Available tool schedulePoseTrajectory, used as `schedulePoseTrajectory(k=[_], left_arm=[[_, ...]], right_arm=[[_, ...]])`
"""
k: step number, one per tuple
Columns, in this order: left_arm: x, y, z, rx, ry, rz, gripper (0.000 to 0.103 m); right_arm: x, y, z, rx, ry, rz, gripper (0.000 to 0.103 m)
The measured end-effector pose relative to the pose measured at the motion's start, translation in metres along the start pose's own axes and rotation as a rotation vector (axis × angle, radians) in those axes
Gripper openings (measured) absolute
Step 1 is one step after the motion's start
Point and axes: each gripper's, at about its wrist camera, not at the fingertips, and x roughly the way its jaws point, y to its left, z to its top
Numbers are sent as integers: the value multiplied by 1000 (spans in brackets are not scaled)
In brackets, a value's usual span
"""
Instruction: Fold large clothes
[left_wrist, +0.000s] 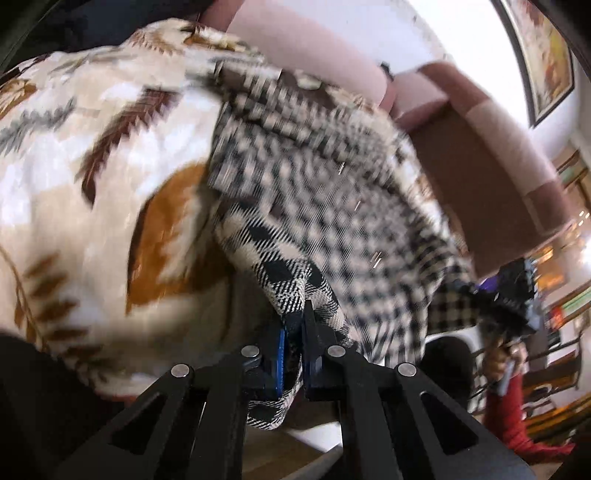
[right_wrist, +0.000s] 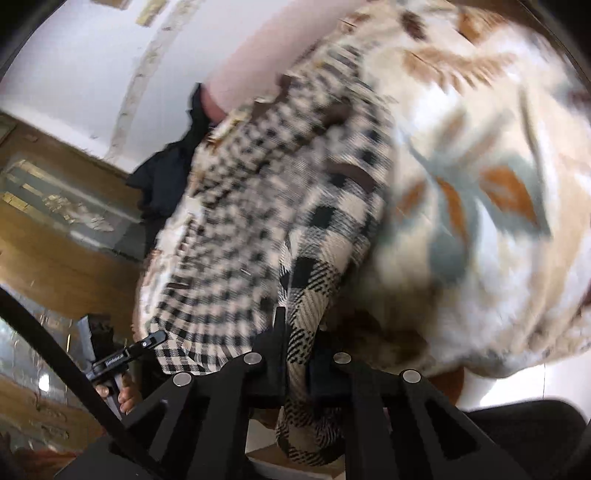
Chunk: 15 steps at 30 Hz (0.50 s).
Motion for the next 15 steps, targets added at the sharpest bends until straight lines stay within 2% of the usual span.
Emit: schedulePoseTrajectory(k=[3,8,15], left_arm=[[-5,-7,33,-23,-50,-10,6],[7,-5,103,-52,-117,60,6],[48,11,197,-104,-164,140,6]], right_arm=[[1,23,23,-39,-27,7,9],[13,41,84,-46,-113,-28,9],[55,37,180,12,-224,-155,9]])
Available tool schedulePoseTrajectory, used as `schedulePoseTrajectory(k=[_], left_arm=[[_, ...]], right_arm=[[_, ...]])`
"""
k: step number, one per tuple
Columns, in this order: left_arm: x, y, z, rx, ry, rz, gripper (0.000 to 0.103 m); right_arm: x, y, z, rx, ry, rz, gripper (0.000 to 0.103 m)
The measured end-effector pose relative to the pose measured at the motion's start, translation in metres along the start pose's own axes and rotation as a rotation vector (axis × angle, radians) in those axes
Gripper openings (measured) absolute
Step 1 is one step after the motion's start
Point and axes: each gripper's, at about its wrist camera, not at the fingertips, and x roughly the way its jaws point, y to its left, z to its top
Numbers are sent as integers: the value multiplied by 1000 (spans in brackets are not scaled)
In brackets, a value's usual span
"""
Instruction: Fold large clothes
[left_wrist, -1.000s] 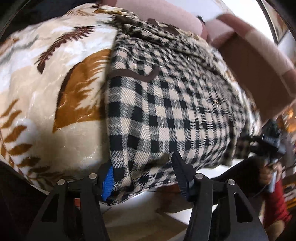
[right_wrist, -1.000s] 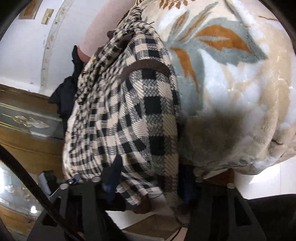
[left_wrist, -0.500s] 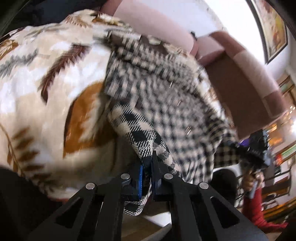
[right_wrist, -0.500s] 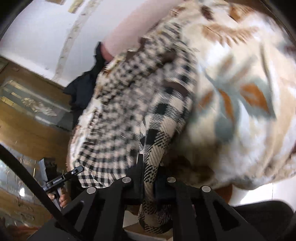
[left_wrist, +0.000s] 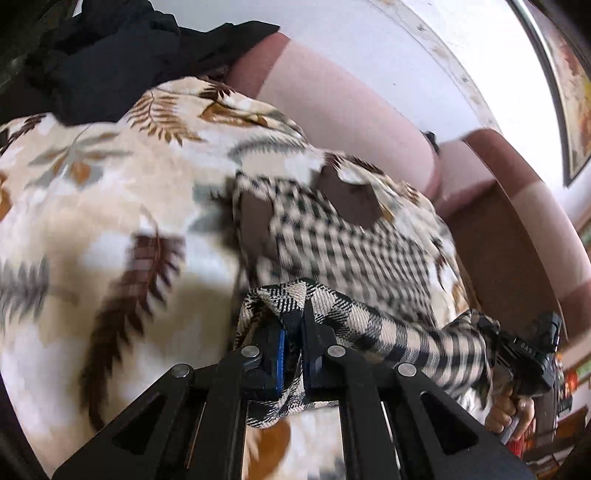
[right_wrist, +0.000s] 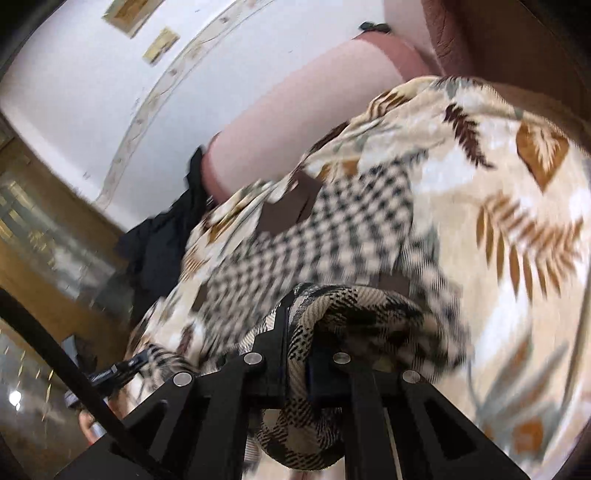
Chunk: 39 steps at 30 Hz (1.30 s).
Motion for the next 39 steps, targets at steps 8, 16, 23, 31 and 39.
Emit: schedulePoseTrajectory(k=[8,16,23,31,39], left_arm=[[73,11,50,9,28,39,6],[109,22,92,-49,0,-38,7],[122,45,111,-190,21,-210,10],[99,32,112,-197,-19,-223,19],[73,20,106,-186,-53,-265,61]], right_arm=[[80,-49,48,110,10,-149,9],[119,-78,90,241,-25,-120,10],[151,-88,104,301,-39,-90,51],[115,-39,112,125,-174,-170,62],[95,10,94,-108,-217,-291,67]])
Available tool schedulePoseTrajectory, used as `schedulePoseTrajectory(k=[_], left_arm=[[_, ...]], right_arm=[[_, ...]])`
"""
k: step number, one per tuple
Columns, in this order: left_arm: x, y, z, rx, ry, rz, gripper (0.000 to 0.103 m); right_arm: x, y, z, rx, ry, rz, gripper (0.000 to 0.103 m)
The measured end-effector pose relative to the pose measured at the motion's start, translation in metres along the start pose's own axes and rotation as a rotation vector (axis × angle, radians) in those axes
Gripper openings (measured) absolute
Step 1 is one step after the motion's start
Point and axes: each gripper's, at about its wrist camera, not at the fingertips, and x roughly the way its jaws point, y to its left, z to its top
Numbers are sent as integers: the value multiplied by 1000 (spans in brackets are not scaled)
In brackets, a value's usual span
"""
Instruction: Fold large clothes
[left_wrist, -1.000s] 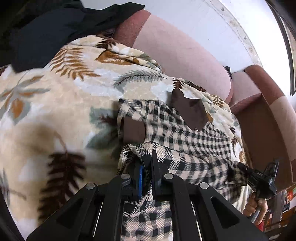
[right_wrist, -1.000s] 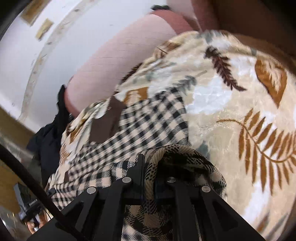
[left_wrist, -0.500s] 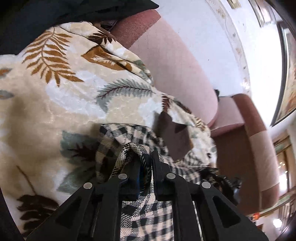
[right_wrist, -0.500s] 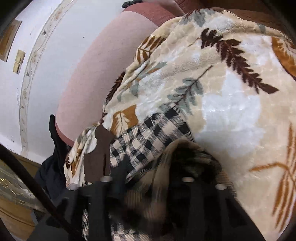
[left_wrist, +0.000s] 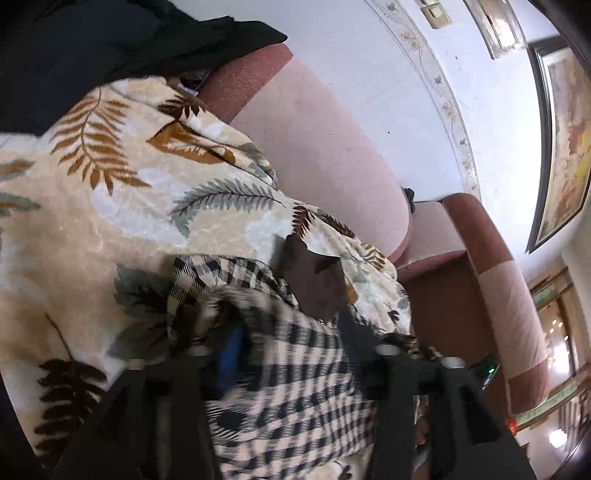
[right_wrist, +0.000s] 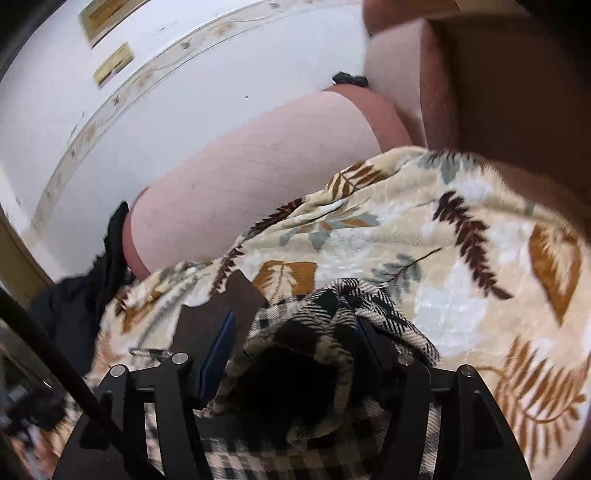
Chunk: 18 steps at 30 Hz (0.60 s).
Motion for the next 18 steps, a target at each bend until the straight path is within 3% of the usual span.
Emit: schedulePoseTrajectory(k=[1,2,6,9,13,18], left_arm=[[-2,3,-2,-21,-4,-15,76],[-5,5,-3,-38,-28,-13,83],[-16,20,3,-107,-60,-21,83],[-23,26,6,-111,-89,50,83],[-29,11,-7,24,-111,226,83],[-40,-10,-44,146,-48,333,83]], right_arm=[[-2,0,-3,-21,-4,-24,68],[-4,-1,-5,-30,-6,-34,70],[-1,-21,-8,6,16,-81,74],[-2,-41,-6,79,14,-147,72],[-19,3,-14,-156,18,-88,56],[-11,62,-61,-368,207,85,36]])
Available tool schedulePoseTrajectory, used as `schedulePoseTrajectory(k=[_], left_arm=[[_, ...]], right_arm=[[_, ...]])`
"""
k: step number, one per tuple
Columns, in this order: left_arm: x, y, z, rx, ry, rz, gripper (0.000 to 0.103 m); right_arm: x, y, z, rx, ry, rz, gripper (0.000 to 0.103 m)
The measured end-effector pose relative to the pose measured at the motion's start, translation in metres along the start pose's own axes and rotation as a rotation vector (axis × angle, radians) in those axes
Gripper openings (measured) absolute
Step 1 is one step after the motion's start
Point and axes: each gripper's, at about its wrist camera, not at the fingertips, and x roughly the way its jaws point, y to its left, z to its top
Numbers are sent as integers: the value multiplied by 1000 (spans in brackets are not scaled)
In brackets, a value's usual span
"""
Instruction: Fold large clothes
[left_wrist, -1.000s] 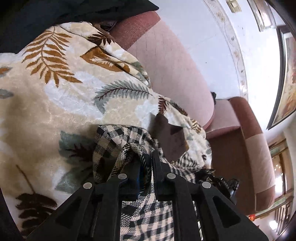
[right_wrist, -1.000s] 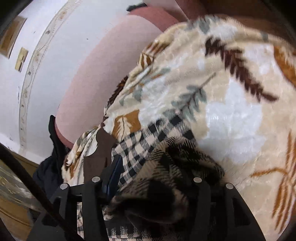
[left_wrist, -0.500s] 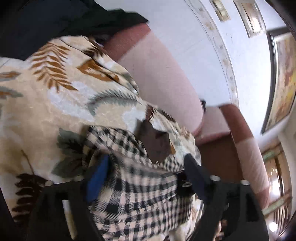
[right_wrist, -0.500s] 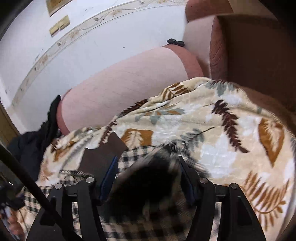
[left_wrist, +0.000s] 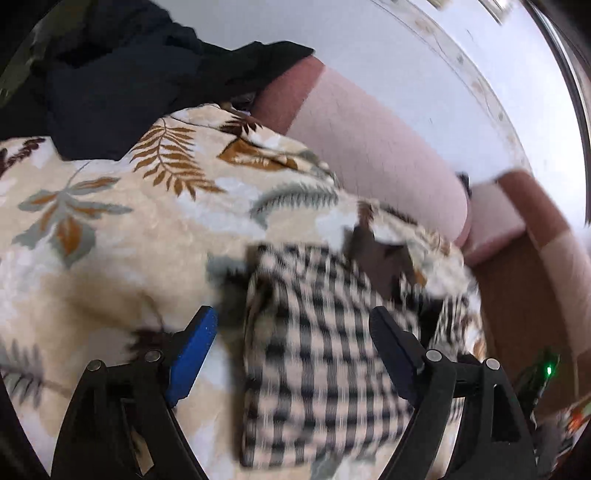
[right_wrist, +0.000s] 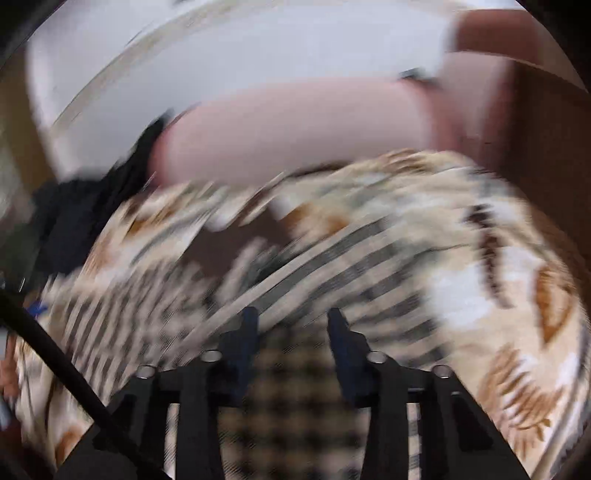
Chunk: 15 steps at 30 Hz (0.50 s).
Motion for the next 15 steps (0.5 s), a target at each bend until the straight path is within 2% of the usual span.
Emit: schedulePoseTrajectory(k=[4,8,10,13,15], left_arm=[[-25,-13,-29,27,5,-7,83],[-14,-17,-40,99,6,56,83],[-7,-13,-41,133,-9,108,83],[1,-5,-36,177,-42,185,83],[5,1,-27,181,-56,206,83]], right_arm=[[25,52,-20,-147,84,27,35],[67,78,-19,-210,149,-15,35],[93,86,-7,-212,167,-55,36],[129,93,31,-186,168,-84,35],[155,96,57,-150,174,-107,36]])
